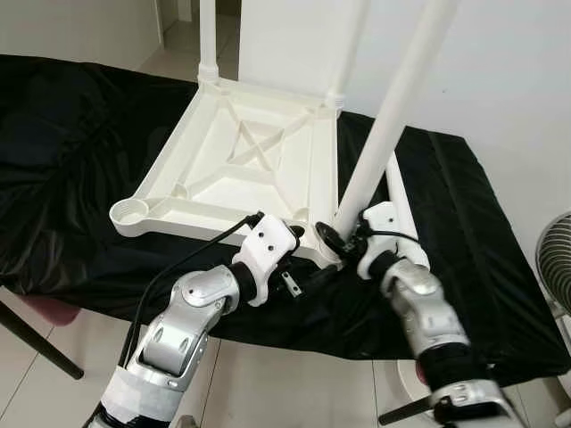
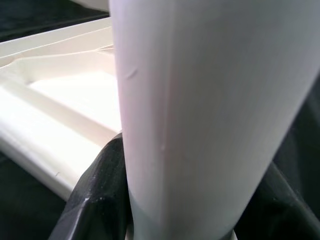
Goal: Building children table
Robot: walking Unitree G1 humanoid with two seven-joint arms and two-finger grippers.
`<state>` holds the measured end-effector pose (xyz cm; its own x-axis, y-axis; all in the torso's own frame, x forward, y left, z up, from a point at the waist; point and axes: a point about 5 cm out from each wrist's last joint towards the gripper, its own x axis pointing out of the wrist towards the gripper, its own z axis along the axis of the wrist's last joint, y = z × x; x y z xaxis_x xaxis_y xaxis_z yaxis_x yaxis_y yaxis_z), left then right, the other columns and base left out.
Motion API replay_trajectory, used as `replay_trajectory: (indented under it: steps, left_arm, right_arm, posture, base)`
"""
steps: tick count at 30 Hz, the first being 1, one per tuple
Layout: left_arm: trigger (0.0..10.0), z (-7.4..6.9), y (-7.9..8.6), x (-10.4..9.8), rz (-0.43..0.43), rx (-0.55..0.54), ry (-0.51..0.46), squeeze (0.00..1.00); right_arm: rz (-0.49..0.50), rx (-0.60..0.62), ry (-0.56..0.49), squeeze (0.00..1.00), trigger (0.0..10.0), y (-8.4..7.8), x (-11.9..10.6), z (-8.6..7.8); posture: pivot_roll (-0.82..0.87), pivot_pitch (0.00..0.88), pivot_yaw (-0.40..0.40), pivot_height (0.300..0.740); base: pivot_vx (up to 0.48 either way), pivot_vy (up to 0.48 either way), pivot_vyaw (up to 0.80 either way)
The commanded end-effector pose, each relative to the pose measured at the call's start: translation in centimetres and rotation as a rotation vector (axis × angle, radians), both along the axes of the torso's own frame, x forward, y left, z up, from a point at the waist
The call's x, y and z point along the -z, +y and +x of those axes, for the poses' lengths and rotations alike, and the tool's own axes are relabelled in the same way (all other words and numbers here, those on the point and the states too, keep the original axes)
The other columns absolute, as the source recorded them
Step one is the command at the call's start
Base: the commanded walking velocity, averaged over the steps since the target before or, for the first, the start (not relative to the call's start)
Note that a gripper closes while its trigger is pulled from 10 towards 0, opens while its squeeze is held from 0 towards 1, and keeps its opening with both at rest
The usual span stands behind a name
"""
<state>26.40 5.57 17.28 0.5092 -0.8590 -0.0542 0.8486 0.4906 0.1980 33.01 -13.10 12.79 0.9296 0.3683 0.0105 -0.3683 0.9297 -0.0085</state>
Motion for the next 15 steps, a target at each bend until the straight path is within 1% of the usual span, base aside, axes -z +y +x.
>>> replay_trajectory:
  steps: [1,2,7,8,11,13,14,15]
  left_arm:
    - [10.0,0.2,-0.1,0.1,0.001,-0.053,-0.001,0.00]
    - [10.0,0.2,0.0,0.1,0.003,-0.051,0.000,0.00]
    - [10.0,0.2,0.0,0.1,0.005,-0.051,-0.001,0.00]
    - [10.0,0.2,-0.1,0.1,0.004,-0.050,0.000,0.00]
    - [10.0,0.2,-0.1,0.1,0.003,-0.050,0.001,0.00]
    - [10.0,0.2,-0.1,0.1,0.003,-0.051,0.000,0.00]
    - [10.0,0.2,-0.1,0.1,0.003,-0.051,0.000,0.00]
    - [10.0,0.2,-0.1,0.1,0.004,-0.051,0.000,0.00]
  right_arm:
    - [-0.042,0.133,0.107,0.00,10.0,-1.2,2.2,-0.3]
    - [-0.013,0.209,0.110,0.00,10.0,-0.9,2.3,-0.3]
    - [0.020,0.262,0.115,0.00,10.0,-0.6,2.2,-0.2]
    - [0.025,0.299,0.108,0.00,10.0,-0.5,2.1,-0.2]
    - [0.036,0.333,0.105,0.00,10.0,-0.1,1.9,-0.1]
    - [0.060,0.376,0.103,0.00,10.0,0.7,1.7,-0.2]
    - [0.060,0.376,0.103,0.00,10.0,0.7,1.7,-0.2]
    - [0.071,0.381,0.103,0.00,10.0,1.2,1.6,-0.2]
  posture:
    - [0.14,0.076,-0.107,0.740]
    - [0.14,0.076,-0.107,0.740]
    - [0.14,0.076,-0.107,0.740]
    - [0.15,0.075,-0.107,0.740]
    - [0.15,0.074,-0.107,0.740]
    - [0.15,0.075,-0.107,0.740]
    - [0.15,0.075,-0.107,0.740]
    - [0.15,0.075,-0.107,0.740]
  base:
    - [0.000,0.000,0.00]
    - [0.000,0.000,0.00]
    - [0.000,0.000,0.00]
    - [0.000,0.000,0.00]
    - [0.000,0.000,0.00]
    - [0.000,0.000,0.00]
    - [0.000,0.000,0.00]
    - [0.000,0.000,0.00]
